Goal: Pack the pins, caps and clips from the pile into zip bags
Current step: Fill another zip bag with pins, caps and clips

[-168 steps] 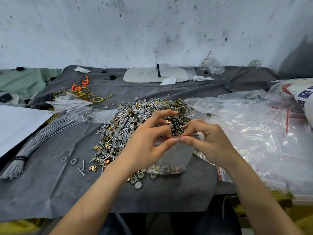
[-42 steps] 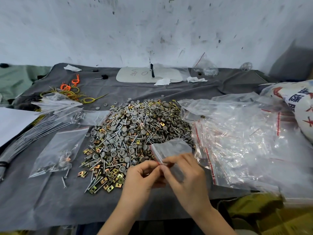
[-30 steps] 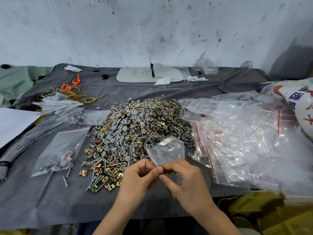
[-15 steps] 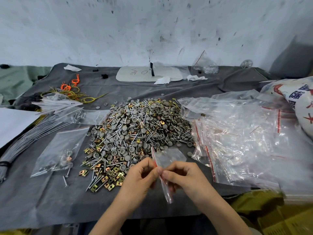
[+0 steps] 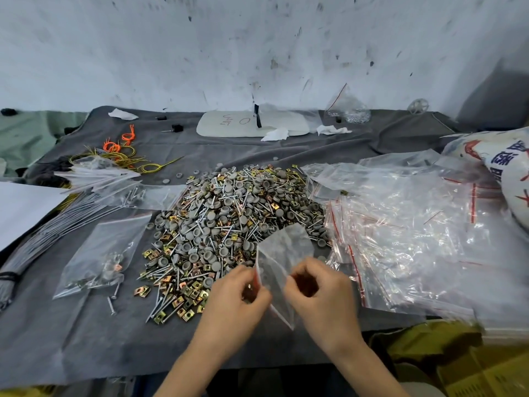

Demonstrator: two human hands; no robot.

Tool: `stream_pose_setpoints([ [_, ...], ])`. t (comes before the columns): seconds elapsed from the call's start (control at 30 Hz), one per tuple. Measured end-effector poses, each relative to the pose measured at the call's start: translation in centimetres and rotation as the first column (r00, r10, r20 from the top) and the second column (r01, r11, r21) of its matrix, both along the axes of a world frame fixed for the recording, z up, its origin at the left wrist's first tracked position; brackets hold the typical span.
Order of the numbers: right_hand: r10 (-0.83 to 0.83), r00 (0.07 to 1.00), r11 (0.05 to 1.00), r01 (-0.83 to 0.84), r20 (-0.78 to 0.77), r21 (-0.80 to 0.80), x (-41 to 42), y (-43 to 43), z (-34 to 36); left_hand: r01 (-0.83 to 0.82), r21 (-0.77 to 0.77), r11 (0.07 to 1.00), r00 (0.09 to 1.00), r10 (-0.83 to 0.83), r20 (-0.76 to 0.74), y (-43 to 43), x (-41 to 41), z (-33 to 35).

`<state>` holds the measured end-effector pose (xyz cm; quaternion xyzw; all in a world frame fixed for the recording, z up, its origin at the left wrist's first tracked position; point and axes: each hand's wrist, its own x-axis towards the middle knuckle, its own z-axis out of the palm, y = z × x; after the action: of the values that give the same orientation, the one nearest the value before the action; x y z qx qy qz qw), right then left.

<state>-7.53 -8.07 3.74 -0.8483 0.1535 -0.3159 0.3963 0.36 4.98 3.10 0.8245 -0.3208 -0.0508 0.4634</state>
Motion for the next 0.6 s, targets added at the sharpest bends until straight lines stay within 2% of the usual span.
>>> stream_pose_setpoints([
  [0.07,-0.121,0.988,0.986,0.130,0.098,-0.099,-0.3,-0.6,0.5,-0.116,-0.024,0.993,0.991,0.118,0.069,0.3,0.2,0.0],
  [0.13,-0.166,0.973,0.972,0.188,0.160,-0.138,-0.5,-1.0,1.0,-0.182,-0.102,0.978,0.981,0.187,0.047,0.6,0.2,0.1],
  [0.17,-0.149,0.975,0.966,0.179,0.162,-0.186,-0.5,-0.9,1.2,-0.178,-0.133,0.975,0.980,0.187,0.062,0.5,0.2,0.2],
  [0.27,-0.063,0.988,0.942,0.105,0.138,-0.319,-0.6,0.5,1.3,-0.073,-0.135,0.988,0.966,0.104,0.236,0.1,-0.3,0.3],
  [0.4,-0.043,0.985,0.920,0.104,0.166,-0.378,-0.6,1.9,1.0,0.031,-0.088,0.996,0.939,0.001,0.345,-0.3,-0.7,0.6],
  [0.47,-0.016,0.987,0.911,0.081,0.162,-0.403,-0.5,2.2,0.8,0.068,-0.145,0.987,0.971,-0.032,0.239,-0.2,-0.9,0.6],
  [0.53,0.028,0.987,0.912,0.039,0.158,-0.407,-0.5,2.2,0.8,0.091,-0.191,0.977,0.996,-0.085,0.042,0.1,-0.9,0.5],
  [0.6,0.088,0.987,0.912,-0.026,0.134,-0.410,-0.7,1.7,0.8,0.113,-0.210,0.971,0.984,-0.138,-0.111,0.5,-0.7,0.5],
])
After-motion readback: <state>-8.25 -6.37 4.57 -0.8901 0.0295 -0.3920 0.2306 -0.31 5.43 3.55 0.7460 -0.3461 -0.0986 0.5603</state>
